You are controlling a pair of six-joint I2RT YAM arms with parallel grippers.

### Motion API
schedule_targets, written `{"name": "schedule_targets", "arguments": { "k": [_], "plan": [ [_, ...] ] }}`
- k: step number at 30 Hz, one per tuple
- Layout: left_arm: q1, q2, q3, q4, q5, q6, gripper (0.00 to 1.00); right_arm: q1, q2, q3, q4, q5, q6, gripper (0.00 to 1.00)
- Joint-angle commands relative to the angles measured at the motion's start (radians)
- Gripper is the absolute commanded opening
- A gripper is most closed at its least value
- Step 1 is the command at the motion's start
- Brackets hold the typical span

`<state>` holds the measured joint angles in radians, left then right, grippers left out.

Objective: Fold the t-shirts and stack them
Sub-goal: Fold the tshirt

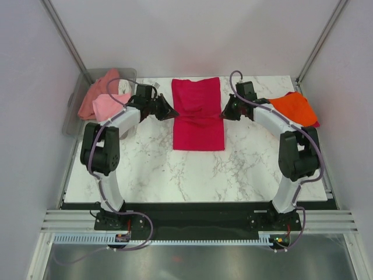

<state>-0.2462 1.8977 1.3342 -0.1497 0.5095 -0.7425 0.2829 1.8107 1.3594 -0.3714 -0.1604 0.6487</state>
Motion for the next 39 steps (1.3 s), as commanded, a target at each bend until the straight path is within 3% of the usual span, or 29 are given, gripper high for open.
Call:
{"name": "schedule_targets", "arguments": {
  "k": [1,3,4,5,7,8,11,19,25,28,35,39],
  "plan": [
    [0.021,0.093,0.15,-0.019,0.046,0.02,0.02,-0.036,0.093,0.137,0.02,-0.067,-0.024,0.0],
    [0.033,0.164,0.221,-0.021,0.046,0.009,0.02,-0.05,0.176,0.231,0.023,-0.083,-0.029,0.0],
    [0.038,0.187,0.247,-0.021,0.047,-0.001,0.02,-0.056,0.208,0.265,0.026,-0.091,-0.037,0.09],
    [0.044,0.219,0.276,-0.024,0.056,-0.006,0.2,-0.062,0.276,0.34,0.019,-0.093,-0.038,0.34],
    [0.053,0.287,0.368,-0.062,0.078,-0.011,0.49,-0.073,0.335,0.403,0.002,-0.12,-0.044,0.96],
    [0.053,0.291,0.387,-0.074,0.075,-0.003,0.69,-0.076,0.358,0.427,-0.012,-0.128,-0.049,0.98],
    [0.05,0.201,0.346,-0.087,0.0,0.038,0.95,-0.076,0.281,0.326,0.046,-0.136,-0.083,0.98],
    [0.027,-0.109,-0.008,-0.068,-0.087,0.089,1.0,-0.076,0.012,-0.043,0.137,-0.14,-0.121,0.94],
    [0.002,-0.279,-0.294,0.008,-0.088,0.097,0.99,-0.076,-0.161,-0.327,0.222,-0.18,-0.126,0.74],
    [-0.008,-0.334,-0.401,0.067,-0.075,0.103,0.93,-0.074,-0.229,-0.442,0.252,-0.188,-0.136,0.71],
    [-0.031,-0.358,-0.544,0.145,-0.062,0.094,0.82,-0.071,-0.222,-0.506,0.259,-0.234,-0.139,0.59],
    [-0.039,-0.324,-0.544,0.145,-0.045,0.086,0.76,-0.064,-0.186,-0.514,0.279,-0.252,-0.13,0.56]
  ]
}}
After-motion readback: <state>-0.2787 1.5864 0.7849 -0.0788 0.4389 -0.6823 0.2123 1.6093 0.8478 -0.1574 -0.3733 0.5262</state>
